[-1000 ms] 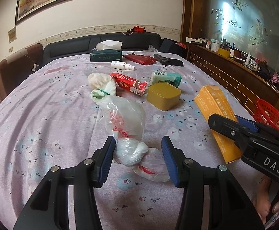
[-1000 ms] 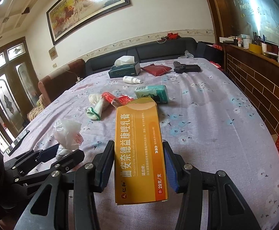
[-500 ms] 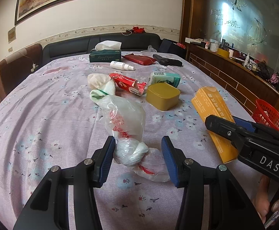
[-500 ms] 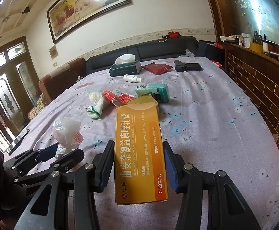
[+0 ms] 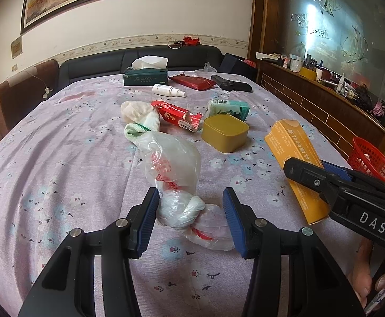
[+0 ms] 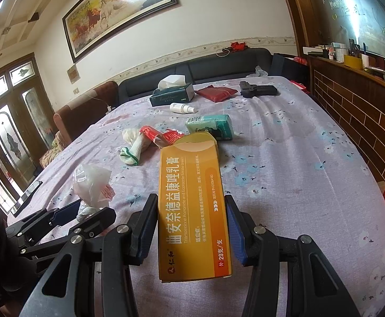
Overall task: Collect trash
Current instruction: 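Grasp the knotted clear plastic bag with the left tool, then carry bag and orange box over the red wastebasket and open both tools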
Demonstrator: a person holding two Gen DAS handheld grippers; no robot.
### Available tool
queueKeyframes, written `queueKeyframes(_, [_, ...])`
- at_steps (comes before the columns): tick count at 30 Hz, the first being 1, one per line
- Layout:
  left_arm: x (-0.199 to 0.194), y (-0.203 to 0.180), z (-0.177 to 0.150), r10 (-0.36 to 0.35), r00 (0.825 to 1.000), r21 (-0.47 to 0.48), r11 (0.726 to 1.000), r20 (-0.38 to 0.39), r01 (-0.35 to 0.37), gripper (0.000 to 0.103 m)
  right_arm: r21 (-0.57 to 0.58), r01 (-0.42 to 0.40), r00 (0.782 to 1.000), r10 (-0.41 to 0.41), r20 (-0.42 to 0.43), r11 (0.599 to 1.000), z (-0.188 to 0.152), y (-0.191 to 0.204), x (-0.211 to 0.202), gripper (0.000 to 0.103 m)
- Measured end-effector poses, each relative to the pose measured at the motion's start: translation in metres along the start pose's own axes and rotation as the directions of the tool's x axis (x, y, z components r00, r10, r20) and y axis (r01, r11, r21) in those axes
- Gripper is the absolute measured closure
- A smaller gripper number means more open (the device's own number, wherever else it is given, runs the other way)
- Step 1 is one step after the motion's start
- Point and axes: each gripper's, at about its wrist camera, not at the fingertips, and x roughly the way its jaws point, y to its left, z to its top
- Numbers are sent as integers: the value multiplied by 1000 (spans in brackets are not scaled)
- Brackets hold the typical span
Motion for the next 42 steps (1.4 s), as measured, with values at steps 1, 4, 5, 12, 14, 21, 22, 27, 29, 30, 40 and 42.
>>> queueKeyframes(1, [0,0,0,-1,1000,-1,1000,1,1,55,-1,2,1000,-2,-1,1000,0,0,0,50])
queueKeyframes(4, [0,0,0,-2,1000,-1,1000,2,2,55,1,3,1000,-3,1,1000,0,0,0,50])
queueKeyframes(5, [0,0,0,-2,1000,0,1000,0,2,55,2,3,1000,-3,2,1000,0,0,0,50])
queueKeyframes(12, [0,1,0,-1,1000,-6,1000,-9,1,55,19,-8,1000,7,21,1000,0,-2,-3,50])
queueKeyframes(14, [2,1,1,5,1000,-9,1000,-15,-5,55,26,-11,1000,10,29,1000,0,-4,-4,50])
queueKeyframes(21, [6,2,3,28,999,-17,999,-43,-29,55,75,-24,999,21,44,997,-2,-14,-14,50])
queueKeyframes(22, [5,2,3,34,999,-16,999,-39,-34,55,78,-24,999,20,44,997,-3,-16,-16,50])
queueKeyframes(27, [5,-4,5,27,998,-14,1000,-50,-28,55,97,-23,998,18,54,995,-5,-27,-26,50])
queueKeyframes(29, [3,-9,6,29,999,-5,1000,-44,-29,55,112,-26,998,19,64,993,-4,-33,-31,50])
queueKeyframes(30, [2,-11,7,30,999,1,1000,-41,-30,55,118,-28,997,20,70,993,-3,-36,-34,50])
queueKeyframes(40, [-8,-56,30,-37,999,72,997,-17,38,55,185,-20,991,-6,135,983,3,-76,-72,50])
queueKeyframes(42, [-11,-74,38,-78,997,94,992,-10,78,55,213,-14,988,-20,153,977,6,-91,-84,50])
